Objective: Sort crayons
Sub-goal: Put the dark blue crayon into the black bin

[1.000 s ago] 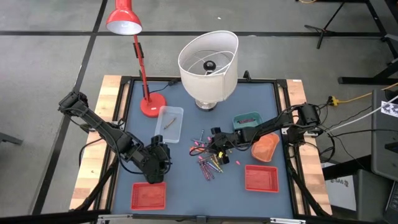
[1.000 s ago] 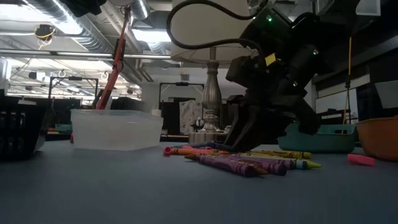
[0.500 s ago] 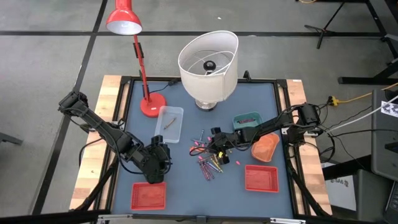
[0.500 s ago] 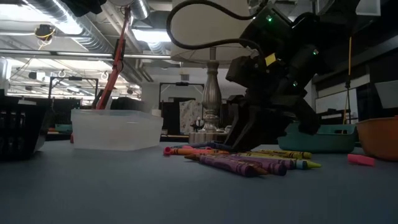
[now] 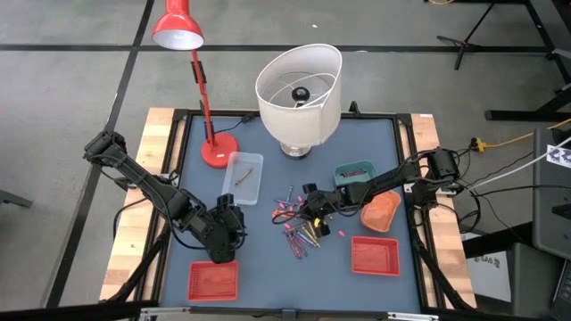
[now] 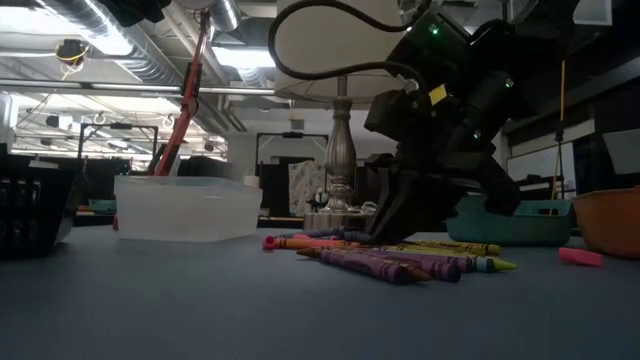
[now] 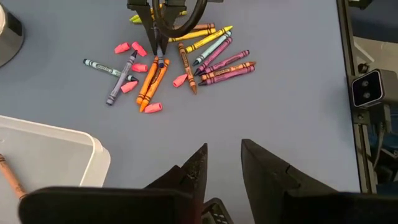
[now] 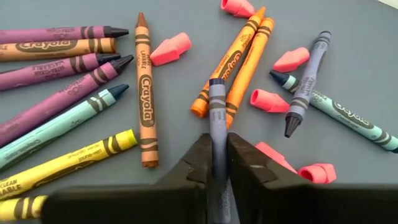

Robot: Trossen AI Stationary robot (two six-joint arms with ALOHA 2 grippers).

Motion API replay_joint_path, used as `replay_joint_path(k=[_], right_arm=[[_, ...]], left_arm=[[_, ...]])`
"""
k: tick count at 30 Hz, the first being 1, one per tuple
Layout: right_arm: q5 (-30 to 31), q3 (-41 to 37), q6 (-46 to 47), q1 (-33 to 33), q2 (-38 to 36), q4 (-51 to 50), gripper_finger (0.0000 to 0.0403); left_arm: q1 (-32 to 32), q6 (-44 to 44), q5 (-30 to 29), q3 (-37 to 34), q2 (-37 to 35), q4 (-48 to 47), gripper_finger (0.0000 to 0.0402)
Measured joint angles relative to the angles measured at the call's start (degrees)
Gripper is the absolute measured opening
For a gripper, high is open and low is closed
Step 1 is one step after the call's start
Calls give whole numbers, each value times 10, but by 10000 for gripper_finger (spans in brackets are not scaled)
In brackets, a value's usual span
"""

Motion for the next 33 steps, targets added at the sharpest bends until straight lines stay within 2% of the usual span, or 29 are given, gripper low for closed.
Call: replay_joint_path(k=[5,16,29,33], right_arm=[[1,0,0,0,0,0,21],[0,4,0,0,0,0,31],[-16,75,0,0,0,1,32],[-16,99,7,0,0,5,32]], left_arm=[[0,0,0,0,0,0,82],[0,0,0,0,0,0,82],[0,4,0,0,0,0,82],[0,4,-18,0,0,0,82]])
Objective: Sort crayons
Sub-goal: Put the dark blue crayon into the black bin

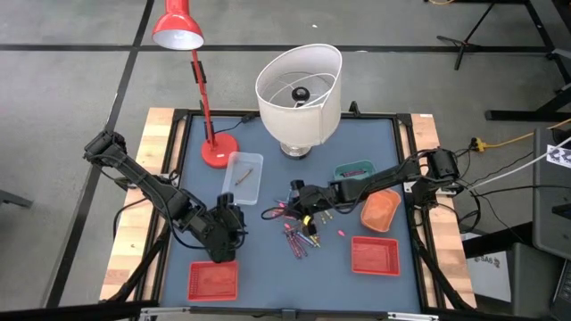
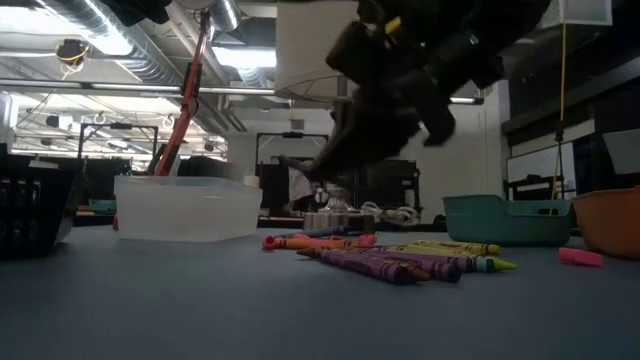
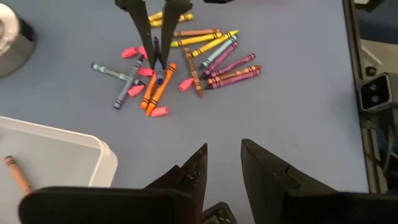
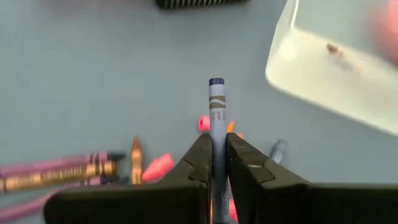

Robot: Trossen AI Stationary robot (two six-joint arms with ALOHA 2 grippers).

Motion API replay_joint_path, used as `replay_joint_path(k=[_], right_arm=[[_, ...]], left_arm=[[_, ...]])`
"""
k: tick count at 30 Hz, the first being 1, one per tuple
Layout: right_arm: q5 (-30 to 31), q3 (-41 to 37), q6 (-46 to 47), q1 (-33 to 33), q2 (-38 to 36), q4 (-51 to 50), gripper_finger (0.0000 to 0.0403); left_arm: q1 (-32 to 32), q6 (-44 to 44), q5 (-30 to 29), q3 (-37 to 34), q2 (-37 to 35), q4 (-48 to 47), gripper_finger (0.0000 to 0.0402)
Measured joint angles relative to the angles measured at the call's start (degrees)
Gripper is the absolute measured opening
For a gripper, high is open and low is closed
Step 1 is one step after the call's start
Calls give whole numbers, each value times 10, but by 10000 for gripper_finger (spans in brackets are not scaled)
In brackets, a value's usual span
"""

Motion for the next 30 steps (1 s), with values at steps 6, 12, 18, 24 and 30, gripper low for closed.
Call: replay_joint_path(k=[6,12,18,24,30], right_arm=[[0,30,45,0,0,28,32],[-21,33,79,0,0,112,32],[-61,33,86,0,0,179,32],[-67,33,100,0,0,225,32],[-67,33,101,0,0,245,32]], left_arm=[[7,0,-15,0,0,0,82],[24,0,-16,0,0,0,82],[41,0,-16,0,0,0,82],[56,0,-16,0,0,1,82],[70,13,-26,0,0,29,82]])
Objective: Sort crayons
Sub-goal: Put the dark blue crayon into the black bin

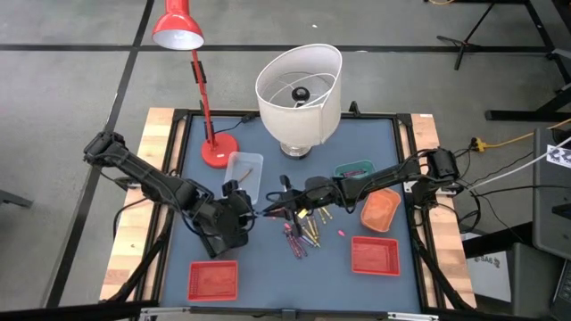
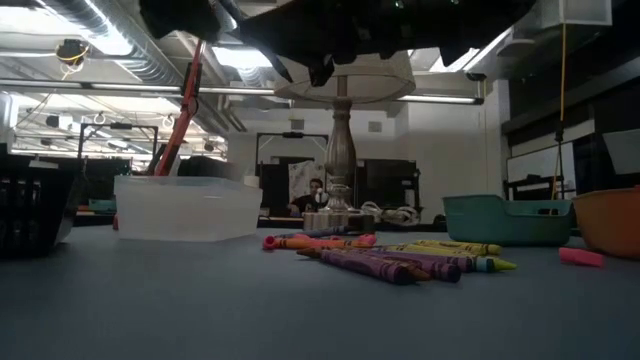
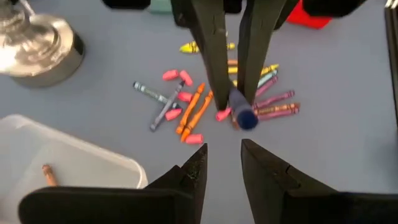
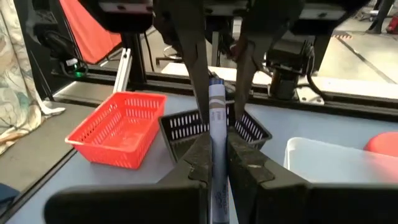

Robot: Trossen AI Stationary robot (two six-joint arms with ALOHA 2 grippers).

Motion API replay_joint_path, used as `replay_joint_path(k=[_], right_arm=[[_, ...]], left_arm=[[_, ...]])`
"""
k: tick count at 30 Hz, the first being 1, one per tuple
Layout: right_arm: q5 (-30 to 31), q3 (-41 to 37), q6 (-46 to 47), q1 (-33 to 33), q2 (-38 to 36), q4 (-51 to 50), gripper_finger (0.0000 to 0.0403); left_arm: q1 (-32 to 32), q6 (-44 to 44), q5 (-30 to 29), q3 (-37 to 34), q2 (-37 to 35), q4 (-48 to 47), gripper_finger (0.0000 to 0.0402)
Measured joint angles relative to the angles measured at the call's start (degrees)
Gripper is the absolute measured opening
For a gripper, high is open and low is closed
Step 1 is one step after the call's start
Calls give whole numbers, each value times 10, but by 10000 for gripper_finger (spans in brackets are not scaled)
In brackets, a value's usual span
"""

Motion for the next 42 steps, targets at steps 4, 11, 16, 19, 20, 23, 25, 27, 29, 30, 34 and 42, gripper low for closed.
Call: replay_joint_path(k=[4,11,16,19,20,23,25,27,29,30,34,42], right_arm=[[0,0,0,0,0,-1,32],[0,0,0,0,0,-2,32],[0,0,0,0,0,-3,32],[0,0,0,0,0,-3,32],[-1,0,0,0,0,-3,32],[-3,0,0,0,0,-3,32],[-3,0,0,0,0,-3,32],[-3,0,0,0,0,-5,32],[-3,0,0,0,0,-5,32],[-3,0,0,0,0,-5,32],[-3,0,0,0,0,-5,32],[-3,0,11,0,0,-5,33]], left_arm=[[6,26,0,0,0,35,82],[7,47,-5,0,0,68,82],[7,46,-5,0,0,68,82],[7,46,-5,0,0,68,74],[7,46,-5,0,0,68,69],[7,46,-5,0,0,68,50],[7,46,-5,0,0,68,35],[7,46,-7,0,0,68,21],[7,46,-7,0,0,67,11],[7,46,-7,0,0,67,8],[7,46,-7,0,0,67,7],[7,47,-11,0,0,66,6]])
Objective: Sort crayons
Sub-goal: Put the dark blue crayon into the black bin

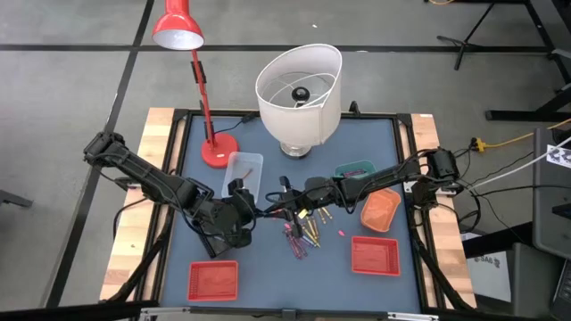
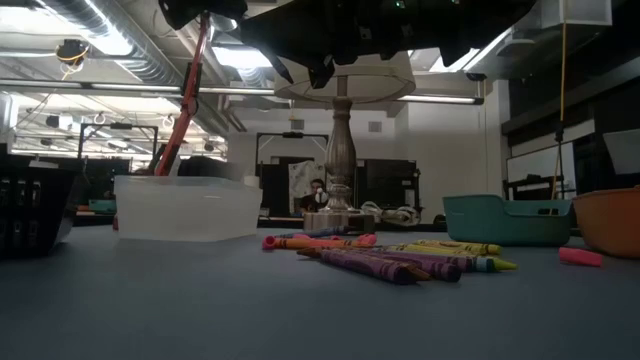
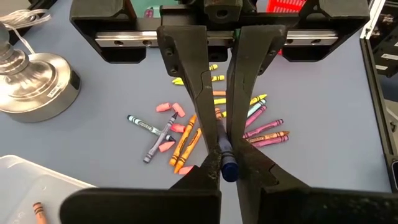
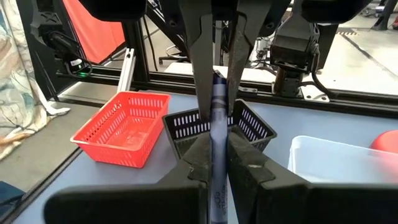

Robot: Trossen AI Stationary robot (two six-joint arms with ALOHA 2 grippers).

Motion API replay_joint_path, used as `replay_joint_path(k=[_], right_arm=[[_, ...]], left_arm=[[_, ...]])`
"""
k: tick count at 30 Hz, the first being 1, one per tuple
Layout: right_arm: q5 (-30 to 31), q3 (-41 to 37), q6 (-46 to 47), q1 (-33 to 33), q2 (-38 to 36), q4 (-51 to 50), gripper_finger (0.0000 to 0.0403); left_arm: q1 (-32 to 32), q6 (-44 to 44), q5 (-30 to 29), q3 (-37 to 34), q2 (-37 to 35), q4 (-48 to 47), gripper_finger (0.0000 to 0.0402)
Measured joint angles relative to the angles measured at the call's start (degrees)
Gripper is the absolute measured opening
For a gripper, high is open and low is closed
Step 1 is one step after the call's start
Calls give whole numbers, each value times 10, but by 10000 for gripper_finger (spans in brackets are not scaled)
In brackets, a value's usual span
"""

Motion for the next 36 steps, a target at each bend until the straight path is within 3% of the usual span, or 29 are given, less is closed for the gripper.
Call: replay_joint_path(k=[4,9,15,23,28,36], right_arm=[[-1,0,3,0,0,1,55],[-1,0,3,0,0,-10,117],[-5,0,4,0,0,-78,160],[5,0,2,-2,0,-186,161],[2,0,2,0,0,-223,162],[8,0,2,-1,0,-232,162]], left_arm=[[0,0,0,0,0,0,6],[0,0,4,0,0,-10,6],[-1,-11,68,0,0,-13,6],[-20,-61,212,0,-17,-38,6],[-37,-107,263,0,-32,-96,6],[-75,-203,293,0,-34,-272,6]])
